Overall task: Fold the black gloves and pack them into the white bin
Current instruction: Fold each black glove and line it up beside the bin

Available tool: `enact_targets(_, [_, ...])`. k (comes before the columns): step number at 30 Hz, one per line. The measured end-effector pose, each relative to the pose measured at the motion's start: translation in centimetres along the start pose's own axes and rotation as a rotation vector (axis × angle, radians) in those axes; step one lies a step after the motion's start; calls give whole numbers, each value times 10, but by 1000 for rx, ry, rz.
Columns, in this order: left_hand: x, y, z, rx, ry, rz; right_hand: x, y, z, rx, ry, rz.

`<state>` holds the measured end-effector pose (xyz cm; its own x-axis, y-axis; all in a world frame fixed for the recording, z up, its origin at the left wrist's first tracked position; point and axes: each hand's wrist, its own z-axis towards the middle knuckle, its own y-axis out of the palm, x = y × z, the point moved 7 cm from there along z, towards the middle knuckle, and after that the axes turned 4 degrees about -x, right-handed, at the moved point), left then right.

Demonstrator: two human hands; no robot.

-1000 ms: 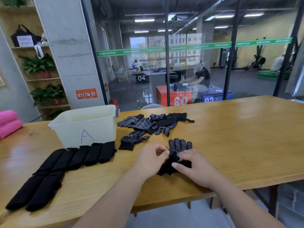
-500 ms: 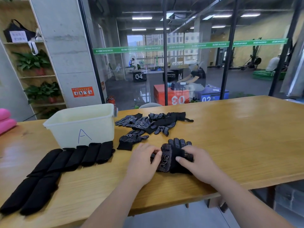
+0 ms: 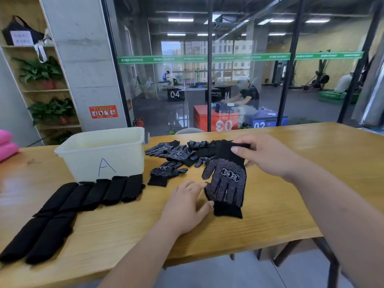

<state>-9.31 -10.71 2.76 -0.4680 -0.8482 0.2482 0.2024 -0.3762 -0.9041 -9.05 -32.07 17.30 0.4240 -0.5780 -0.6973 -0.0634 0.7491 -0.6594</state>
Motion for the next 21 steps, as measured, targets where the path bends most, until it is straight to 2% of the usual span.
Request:
enact_targets(3, [0,8,2,-71,18,-7,-7,-10,-6,-49,0,65])
enact_targets(8, [-5,17,5,-144,-2,-11,8,-19,7,-2,81,-38])
enact_targets(12, [-8,19,6,-148,-15,-10,-3,-37,16,231,-5,-192])
enact_targets(15, [-10,19,7,-144,-23,-30,-8,-40,11,327,-64,-142])
enact_targets(18, [-9,17,8,-134,-26,-23,13,-2,0,252,-72,-164])
enact_targets(21, [-6,17,7,-155,-32,-17,56,65,-18,-1,-11,-428])
